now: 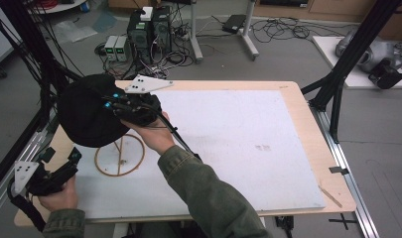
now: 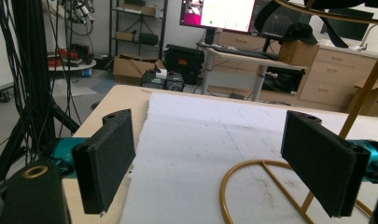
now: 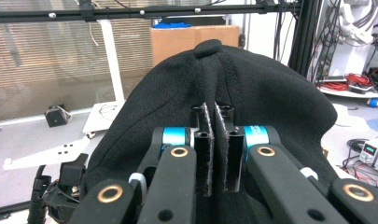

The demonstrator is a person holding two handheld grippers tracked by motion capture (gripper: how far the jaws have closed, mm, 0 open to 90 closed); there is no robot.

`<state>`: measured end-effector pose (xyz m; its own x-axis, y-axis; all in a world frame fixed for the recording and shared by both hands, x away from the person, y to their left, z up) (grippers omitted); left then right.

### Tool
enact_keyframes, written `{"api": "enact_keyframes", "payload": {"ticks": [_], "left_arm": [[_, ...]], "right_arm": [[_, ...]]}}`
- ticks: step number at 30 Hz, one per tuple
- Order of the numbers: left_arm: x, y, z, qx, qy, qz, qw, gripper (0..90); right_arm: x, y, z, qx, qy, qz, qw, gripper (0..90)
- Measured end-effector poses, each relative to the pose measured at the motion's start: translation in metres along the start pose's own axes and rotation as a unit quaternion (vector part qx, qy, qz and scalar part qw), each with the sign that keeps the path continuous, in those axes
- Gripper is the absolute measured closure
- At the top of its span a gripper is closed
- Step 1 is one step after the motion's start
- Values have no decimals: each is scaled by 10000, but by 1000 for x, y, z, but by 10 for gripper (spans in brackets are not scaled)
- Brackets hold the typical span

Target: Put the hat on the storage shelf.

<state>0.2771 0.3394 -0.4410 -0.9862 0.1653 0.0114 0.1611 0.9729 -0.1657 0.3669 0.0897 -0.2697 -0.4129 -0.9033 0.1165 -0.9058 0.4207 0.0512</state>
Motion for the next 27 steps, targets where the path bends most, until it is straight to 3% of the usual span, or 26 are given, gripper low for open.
{"api": "enact_keyframes", "payload": {"ticks": [11,18,27], "left_arm": [[0,0,0,-23,38,17,10000,177],[2,1,0,-10,17,-1,10000,177],[2,1,0,-24,21,-3,10000,178]], "right_arm": [[-1,2,-1,-32,1,-35,10000,838],[3,4,-3,-31,-60,-78,9999,530],[9,-3,-6,-127,-144,143,9997,382]]}}
Point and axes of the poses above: each handheld gripper's, and its own axes: x roughly backward along the jaws, z roughly out of its underside, y roughly to its left, the point moved 4 cm from there along -x, roughly forward along the jaws, and after that the axes turned 6 degrees about z, right-handed, at the moved point
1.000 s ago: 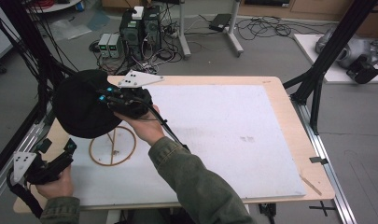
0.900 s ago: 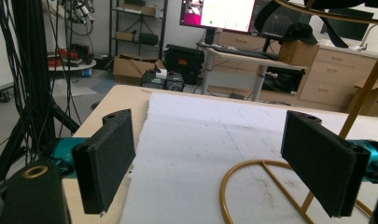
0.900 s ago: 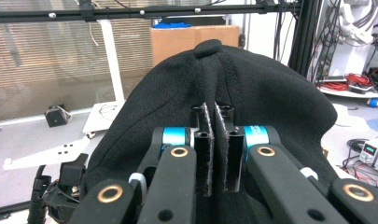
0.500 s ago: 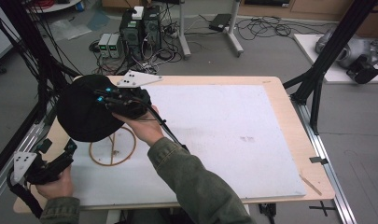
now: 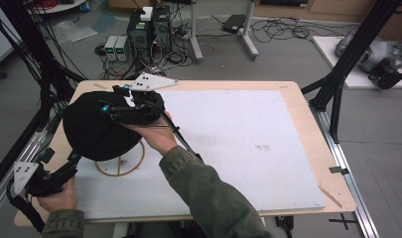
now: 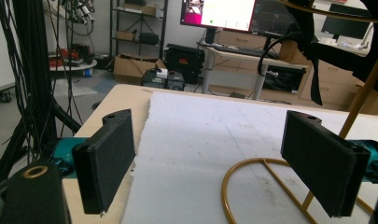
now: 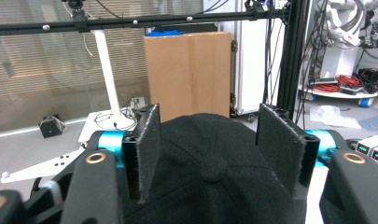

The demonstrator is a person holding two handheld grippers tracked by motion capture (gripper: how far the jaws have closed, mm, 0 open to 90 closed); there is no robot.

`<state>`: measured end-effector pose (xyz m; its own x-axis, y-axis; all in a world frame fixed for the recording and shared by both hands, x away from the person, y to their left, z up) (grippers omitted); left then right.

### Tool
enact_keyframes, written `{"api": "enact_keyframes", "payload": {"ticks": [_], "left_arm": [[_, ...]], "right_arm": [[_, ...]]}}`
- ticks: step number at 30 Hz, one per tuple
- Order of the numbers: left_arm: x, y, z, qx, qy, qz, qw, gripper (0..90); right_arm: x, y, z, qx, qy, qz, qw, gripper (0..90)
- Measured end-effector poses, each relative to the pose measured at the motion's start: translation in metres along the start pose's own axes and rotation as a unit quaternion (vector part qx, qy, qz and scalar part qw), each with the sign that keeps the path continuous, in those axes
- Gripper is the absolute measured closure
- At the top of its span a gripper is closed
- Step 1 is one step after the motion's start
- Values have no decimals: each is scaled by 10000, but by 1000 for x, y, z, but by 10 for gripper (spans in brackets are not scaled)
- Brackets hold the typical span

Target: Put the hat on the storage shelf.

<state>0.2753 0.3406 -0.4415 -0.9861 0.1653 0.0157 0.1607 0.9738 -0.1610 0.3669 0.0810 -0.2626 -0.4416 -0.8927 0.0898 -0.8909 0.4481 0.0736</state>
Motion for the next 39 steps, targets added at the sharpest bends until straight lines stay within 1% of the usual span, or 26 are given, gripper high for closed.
{"api": "enact_keyframes", "payload": {"ticks": [1,3,4,5,6,7,8,10,12,13,14,22,23,24,28,32,33,36,37,39], "left_arm": [[0,0,0,0,0,0,10000,177],[0,0,0,-2,2,-3,10000,177],[0,0,0,-3,1,1,10000,177],[0,0,0,-3,1,1,10000,177],[0,0,0,-3,2,1,10000,177],[0,0,0,-8,7,5,10000,177],[0,0,0,-8,7,5,10000,178],[0,0,0,-12,9,3,10000,178],[0,0,0,-16,17,1,10000,178],[0,0,0,-18,22,3,10000,177],[0,0,0,-17,20,5,10000,177],[-1,-1,0,-26,22,7,10000,177],[-1,-1,0,-27,26,4,10000,177],[-1,0,0,-28,35,-1,10000,178],[-2,-1,0,-24,16,4,10000,178],[-2,-2,0,-28,25,15,10000,178],[-2,-2,1,-37,38,20,10000,178],[-3,-2,1,-36,44,21,10000,177],[-3,-2,1,-36,50,17,10000,178],[-3,-2,1,-31,50,22,10000,178]], "right_arm": [[0,0,0,0,0,0,10000,382],[2,-2,0,-12,15,98,9999,345],[3,-4,0,-26,29,189,9998,297],[3,-4,0,-26,29,189,9998,297],[4,-6,1,-5,52,327,9995,243],[5,-7,1,-4,65,368,9993,222],[5,-7,1,-4,65,368,9993,222],[8,-10,3,38,125,454,9989,208],[9,-11,3,38,117,478,9988,202],[12,-13,5,48,161,539,9984,193],[12,-13,5,48,161,539,9984,193],[29,-27,15,59,126,841,9964,177],[29,-27,15,59,126,841,9964,177],[33,-30,17,46,130,900,9959,174],[41,-37,18,7,101,982,9951,171],[46,-39,18,-3,92,1043,9945,155],[51,-40,19,4,85,1038,9946,148],[56,-41,21,43,88,1045,9945,147],[62,-42,25,77,92,1090,9940,145],[67,-45,29,65,131,1118,9936,143]]}}
Point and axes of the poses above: each handheld gripper's, and its own axes: x roughly backward along the jaws, z roughly out of its underside, y roughly to its left, the point moved 4 cm from there along -x, roughly forward along the jaws, and after that the axes turned 6 degrees about z, right-handed, at the moved point
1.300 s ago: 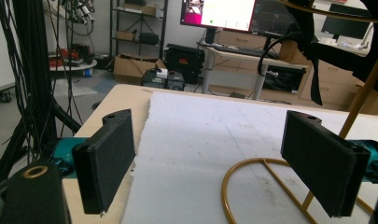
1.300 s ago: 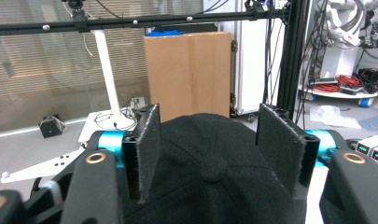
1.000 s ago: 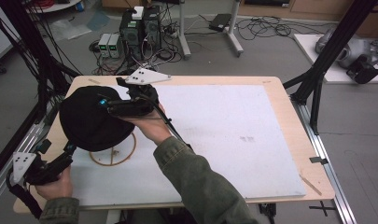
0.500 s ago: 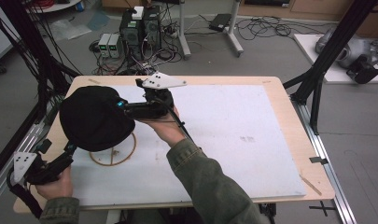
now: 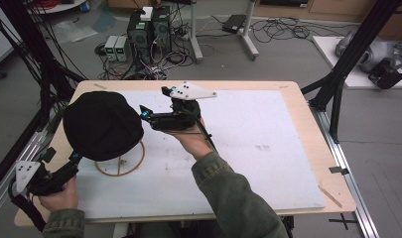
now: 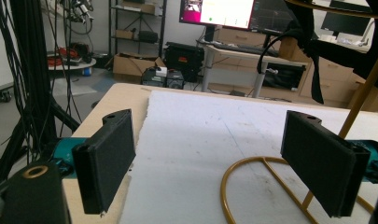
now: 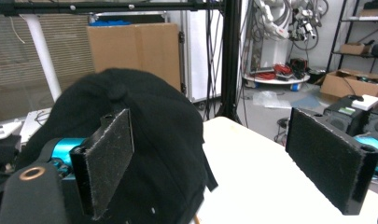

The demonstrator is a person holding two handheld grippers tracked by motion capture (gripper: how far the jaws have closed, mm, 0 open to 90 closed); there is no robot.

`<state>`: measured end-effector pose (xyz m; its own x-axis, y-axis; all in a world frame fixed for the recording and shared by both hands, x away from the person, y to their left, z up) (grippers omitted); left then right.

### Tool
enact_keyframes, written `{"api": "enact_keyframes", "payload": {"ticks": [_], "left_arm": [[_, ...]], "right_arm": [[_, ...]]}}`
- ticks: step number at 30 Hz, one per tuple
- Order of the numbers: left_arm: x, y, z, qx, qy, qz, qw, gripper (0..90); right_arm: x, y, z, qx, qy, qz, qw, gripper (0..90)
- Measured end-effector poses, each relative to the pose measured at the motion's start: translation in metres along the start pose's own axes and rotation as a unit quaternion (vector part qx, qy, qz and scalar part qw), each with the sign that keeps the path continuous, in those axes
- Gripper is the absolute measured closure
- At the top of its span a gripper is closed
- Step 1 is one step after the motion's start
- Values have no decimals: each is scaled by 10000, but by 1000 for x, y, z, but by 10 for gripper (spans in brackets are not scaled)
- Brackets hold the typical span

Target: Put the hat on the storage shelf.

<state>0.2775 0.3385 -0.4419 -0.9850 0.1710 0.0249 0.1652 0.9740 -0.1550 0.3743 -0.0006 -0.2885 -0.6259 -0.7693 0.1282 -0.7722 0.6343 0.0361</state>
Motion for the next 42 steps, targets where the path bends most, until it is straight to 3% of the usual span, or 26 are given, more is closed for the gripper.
{"api": "enact_keyframes", "payload": {"ticks": [9,26,33,35,42], "left_arm": [[0,-1,0,-1,2,15,10000,178],[0,-3,0,-20,8,33,10000,178],[-1,-3,-1,-31,0,27,10000,181],[-1,-3,-1,-35,8,28,10000,181],[-1,-4,0,-58,31,34,10000,181]], "right_arm": [[20,-17,11,-48,-31,168,9998,143],[61,-56,44,-17,11,736,9973,144],[77,-73,63,4,21,978,9952,145],[83,-79,68,24,75,1151,9933,145],[103,-94,87,-7,81,1426,9897,145]]}}
Point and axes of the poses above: each handheld gripper's, and its own axes: x roughly backward along the jaws, z roughly out of its underside, y roughly to its left, the point moved 4 cm from there along -x, roughly forward along the jaws, and after that the axes turned 6 degrees about z, right-handed, at the moved point
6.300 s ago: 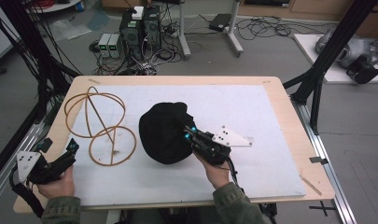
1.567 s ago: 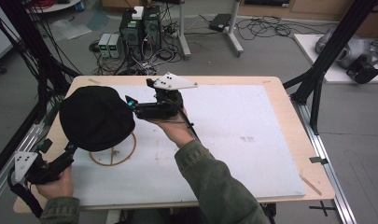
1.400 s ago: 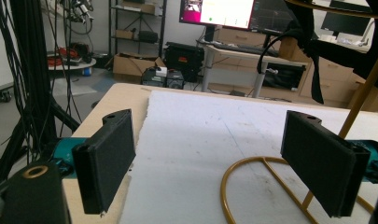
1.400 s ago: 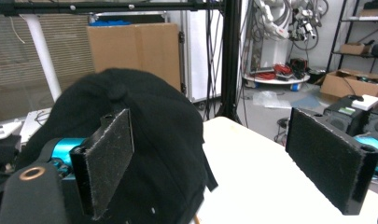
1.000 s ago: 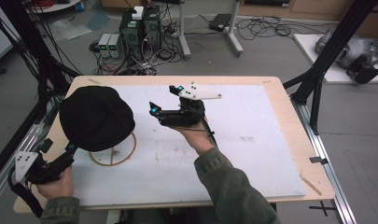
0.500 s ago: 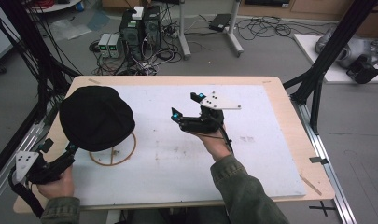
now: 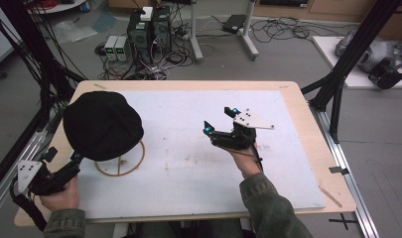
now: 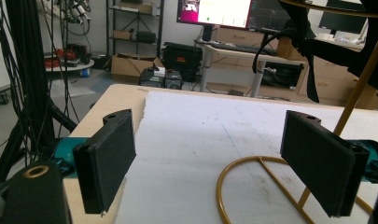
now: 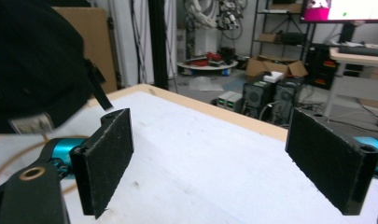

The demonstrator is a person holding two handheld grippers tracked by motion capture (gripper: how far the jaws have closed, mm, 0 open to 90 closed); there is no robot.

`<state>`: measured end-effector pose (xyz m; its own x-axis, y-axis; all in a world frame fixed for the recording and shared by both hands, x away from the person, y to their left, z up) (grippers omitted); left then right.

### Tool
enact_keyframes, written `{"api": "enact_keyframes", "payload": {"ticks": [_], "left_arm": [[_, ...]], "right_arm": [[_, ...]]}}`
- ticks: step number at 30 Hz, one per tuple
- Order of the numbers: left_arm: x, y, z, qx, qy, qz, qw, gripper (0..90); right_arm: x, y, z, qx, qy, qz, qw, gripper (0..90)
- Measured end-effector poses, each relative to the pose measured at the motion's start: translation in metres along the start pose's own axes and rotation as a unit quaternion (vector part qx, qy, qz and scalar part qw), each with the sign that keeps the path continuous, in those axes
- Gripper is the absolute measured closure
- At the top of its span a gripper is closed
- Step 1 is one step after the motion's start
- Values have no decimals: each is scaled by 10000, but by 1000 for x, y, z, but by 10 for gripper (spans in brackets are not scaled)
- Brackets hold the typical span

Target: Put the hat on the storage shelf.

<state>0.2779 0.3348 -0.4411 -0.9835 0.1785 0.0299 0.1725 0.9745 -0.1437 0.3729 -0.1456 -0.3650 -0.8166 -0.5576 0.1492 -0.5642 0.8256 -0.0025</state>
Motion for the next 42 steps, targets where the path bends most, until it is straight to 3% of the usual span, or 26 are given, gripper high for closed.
{"api": "enact_keyframes", "payload": {"ticks": [4,10,17,21,23,24,28,30,31,39,42], "left_arm": [[0,-1,0,8,-15,6,10000,180],[-2,-2,0,-13,-4,12,10000,181],[-4,-3,0,-13,5,33,10000,180],[-4,-3,0,-9,2,37,10000,180],[-5,-3,0,-24,25,46,10000,180],[-5,-3,0,-17,18,47,10000,180],[-5,-3,0,-26,24,35,10000,180],[-6,-3,0,-23,26,42,10000,180],[-6,-3,0,-24,22,42,10000,180],[-6,-4,1,-25,33,48,10000,180],[-6,-4,0,-16,26,46,10000,180]], "right_arm": [[6,-9,8,-43,-30,104,9999,145],[24,-34,22,-287,-64,454,9985,147],[38,-51,28,-334,-124,725,9967,148],[51,-69,36,-421,-200,1069,9932,148],[54,-72,38,-450,-197,1132,9924,147],[59,-78,42,-411,-189,1379,9894,148],[68,-88,52,-429,-193,1688,9845,148],[70,-89,54,-450,-153,1735,9837,147],[76,-93,58,-472,-209,1865,9811,155],[91,-98,74,-469,-213,2185,9745,159],[93,-99,78,-497,-156,2206,9740,160]]}}
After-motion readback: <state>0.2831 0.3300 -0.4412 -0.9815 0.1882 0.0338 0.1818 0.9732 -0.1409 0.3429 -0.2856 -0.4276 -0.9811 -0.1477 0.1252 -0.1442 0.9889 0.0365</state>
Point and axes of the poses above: each handheld gripper's, and its own axes: x roughly backward along the jaws, z roughly out of its underside, y roughly to its left, the point moved 4 cm from there along -x, roughly forward along the jaws, and after that the axes turned 6 degrees about z, right-handed, at the moved point
